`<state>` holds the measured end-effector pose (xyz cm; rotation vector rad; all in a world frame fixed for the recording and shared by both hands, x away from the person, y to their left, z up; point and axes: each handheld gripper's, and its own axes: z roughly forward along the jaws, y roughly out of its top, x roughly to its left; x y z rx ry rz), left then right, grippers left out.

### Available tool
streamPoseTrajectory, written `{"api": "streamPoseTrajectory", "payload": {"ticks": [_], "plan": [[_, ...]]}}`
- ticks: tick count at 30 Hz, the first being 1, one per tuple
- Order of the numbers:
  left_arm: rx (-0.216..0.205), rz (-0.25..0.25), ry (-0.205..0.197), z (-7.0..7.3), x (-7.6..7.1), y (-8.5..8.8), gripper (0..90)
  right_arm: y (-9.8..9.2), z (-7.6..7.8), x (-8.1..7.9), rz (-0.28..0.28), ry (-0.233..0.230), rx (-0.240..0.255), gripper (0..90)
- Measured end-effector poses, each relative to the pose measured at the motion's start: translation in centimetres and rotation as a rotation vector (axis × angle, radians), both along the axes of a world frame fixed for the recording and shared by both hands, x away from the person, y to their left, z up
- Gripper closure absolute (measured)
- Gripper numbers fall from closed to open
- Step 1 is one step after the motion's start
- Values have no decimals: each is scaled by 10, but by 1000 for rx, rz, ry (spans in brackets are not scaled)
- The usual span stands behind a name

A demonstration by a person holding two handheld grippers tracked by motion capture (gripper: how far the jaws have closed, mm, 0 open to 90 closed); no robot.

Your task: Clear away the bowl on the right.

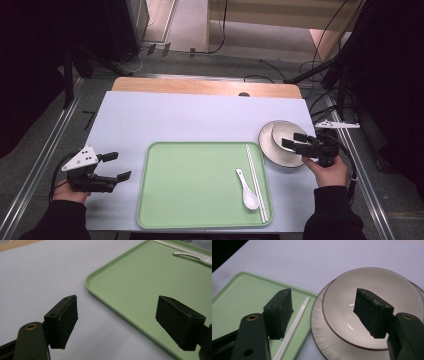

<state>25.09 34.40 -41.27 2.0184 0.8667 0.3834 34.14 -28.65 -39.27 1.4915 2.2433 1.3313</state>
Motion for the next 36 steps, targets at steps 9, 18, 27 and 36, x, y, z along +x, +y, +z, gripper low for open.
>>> {"api": "streamPoseTrajectory", "payload": {"ticks": [9, 18, 27, 36], "plan": [[-1, 2, 2, 0, 1, -1, 179, -25, -9, 3, -86, 5, 23, 333], [3, 4, 3, 0, 1, -1, 179, -38, -24, 12, -186, -2, -20, 351], [3, 2, 4, -1, 1, -2, 179, -50, -47, 24, -268, 36, -15, 372], [4, 3, 4, -1, 1, -1, 180, -42, -61, 37, -273, 54, -35, 502]]}}
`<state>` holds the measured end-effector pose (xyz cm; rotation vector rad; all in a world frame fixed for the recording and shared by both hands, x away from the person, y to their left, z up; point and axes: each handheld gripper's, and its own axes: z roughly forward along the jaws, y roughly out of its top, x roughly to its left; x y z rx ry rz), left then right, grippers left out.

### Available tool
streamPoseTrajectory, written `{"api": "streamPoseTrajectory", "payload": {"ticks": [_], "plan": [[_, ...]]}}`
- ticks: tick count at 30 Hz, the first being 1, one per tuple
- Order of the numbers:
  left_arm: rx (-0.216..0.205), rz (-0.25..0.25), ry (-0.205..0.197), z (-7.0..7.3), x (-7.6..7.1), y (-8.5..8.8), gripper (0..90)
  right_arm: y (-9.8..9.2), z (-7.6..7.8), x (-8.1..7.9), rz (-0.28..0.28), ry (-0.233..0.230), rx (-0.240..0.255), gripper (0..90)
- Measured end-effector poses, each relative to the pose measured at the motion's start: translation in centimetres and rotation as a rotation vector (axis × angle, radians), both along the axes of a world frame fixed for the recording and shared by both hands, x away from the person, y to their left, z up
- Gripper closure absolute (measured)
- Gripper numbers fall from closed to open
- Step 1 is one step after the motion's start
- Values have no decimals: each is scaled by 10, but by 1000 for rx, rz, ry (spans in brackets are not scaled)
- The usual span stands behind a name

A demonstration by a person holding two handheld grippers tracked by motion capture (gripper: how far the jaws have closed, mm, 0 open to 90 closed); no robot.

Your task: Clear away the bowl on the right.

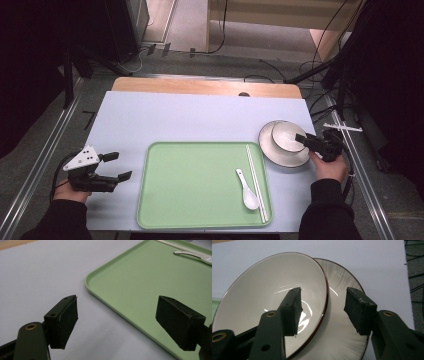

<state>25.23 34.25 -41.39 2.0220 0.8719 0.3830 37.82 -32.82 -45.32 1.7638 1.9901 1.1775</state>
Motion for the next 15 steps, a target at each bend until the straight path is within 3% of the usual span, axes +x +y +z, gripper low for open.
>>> {"api": "streamPoseTrajectory", "payload": {"ticks": [6, 10, 15], "plan": [[-2, 0, 1, 0, 0, 0, 179, 7, -4, 5, 1, 11, -6, 644], [-1, -1, 1, 0, 0, 1, 179, 7, -8, 8, -11, 36, 12, 687], [-1, 1, 0, 0, -1, 0, 179, 5, -11, 9, -15, 36, 39, 719]]}}
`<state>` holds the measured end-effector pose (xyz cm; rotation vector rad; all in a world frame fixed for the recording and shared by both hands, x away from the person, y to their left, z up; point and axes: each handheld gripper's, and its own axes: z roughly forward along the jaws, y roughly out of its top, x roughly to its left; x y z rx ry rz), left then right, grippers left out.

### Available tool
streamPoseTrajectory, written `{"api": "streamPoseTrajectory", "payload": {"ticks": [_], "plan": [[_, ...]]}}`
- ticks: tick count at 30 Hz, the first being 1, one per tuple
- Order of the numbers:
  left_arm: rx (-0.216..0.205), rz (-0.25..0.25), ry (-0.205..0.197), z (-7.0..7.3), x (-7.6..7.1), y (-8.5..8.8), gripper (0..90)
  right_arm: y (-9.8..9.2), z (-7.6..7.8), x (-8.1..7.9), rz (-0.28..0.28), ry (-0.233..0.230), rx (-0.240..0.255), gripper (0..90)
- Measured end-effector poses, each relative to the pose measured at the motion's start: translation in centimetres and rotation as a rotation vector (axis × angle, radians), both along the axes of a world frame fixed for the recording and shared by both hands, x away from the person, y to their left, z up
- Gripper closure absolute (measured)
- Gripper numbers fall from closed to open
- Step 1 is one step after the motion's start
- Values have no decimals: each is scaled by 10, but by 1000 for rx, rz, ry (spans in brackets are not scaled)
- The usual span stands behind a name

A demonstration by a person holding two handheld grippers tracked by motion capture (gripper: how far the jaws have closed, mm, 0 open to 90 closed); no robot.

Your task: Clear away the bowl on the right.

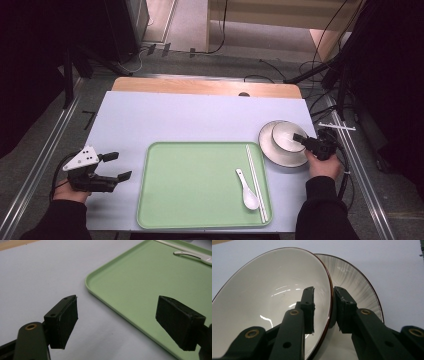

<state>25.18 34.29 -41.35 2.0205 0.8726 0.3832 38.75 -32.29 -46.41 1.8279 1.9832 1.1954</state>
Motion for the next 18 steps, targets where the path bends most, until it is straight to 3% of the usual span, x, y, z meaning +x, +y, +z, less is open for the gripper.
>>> {"api": "streamPoseTrajectory", "payload": {"ticks": [10, 18], "plan": [[1, 0, -2, 0, 0, 0, 180, 3, 4, 1, -17, 22, -6, 791], [-3, 1, -5, 1, 0, 1, 180, -1, 4, 2, -29, 32, 48, 788]]}}
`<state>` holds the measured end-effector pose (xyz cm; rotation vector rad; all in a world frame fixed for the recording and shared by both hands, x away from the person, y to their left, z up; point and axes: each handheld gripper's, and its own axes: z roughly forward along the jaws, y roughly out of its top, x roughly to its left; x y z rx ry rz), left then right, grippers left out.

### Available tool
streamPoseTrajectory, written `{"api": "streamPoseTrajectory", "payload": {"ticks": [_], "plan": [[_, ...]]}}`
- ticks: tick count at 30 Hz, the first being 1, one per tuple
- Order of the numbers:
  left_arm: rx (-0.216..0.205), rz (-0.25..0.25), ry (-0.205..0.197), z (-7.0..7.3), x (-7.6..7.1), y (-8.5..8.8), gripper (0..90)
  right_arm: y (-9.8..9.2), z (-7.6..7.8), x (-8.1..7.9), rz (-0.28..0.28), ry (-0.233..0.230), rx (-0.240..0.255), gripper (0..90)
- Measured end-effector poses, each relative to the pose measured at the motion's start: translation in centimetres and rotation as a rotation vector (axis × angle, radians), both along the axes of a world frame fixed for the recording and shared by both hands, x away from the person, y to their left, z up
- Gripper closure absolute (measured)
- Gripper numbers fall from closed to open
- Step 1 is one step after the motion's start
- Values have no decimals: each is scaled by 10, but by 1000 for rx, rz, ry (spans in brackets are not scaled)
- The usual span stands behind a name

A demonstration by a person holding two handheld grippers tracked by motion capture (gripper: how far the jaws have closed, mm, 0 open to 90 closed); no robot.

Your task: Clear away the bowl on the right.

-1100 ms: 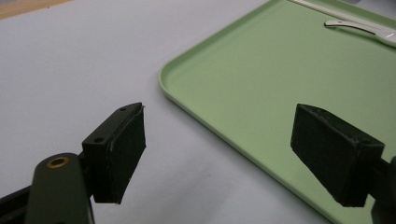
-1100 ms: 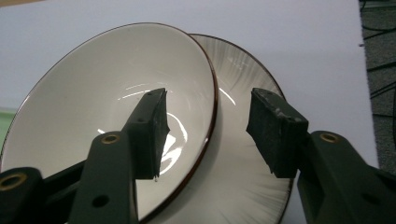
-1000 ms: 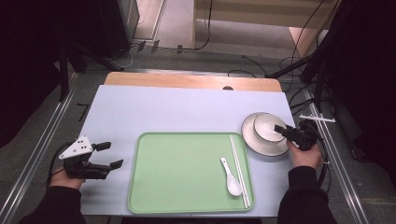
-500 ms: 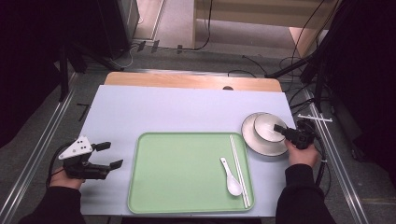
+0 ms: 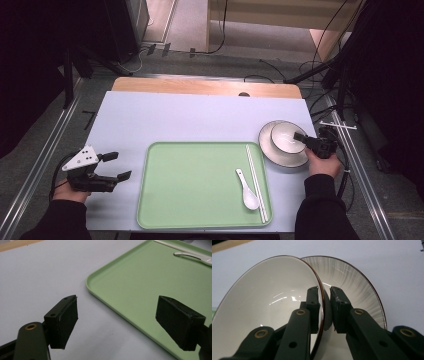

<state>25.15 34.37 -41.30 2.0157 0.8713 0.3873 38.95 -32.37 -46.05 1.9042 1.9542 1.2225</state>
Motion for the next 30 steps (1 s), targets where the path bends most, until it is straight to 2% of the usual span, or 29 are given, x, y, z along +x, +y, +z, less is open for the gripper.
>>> {"api": "streamPoseTrajectory", "payload": {"ticks": [3, 10, 16, 30], "plan": [[1, 0, 0, 0, 0, 0, 180, -2, 1, -1, -9, 10, 47, 788], [-4, 4, 0, 0, 0, 0, 180, -1, 6, -1, -8, 11, 16, 788], [-4, 4, 0, 0, 0, 0, 180, -2, 13, -2, -5, -6, 60, 788], [-3, 7, -1, 1, -1, 1, 180, 10, 26, -6, 83, -8, 91, 786]]}}
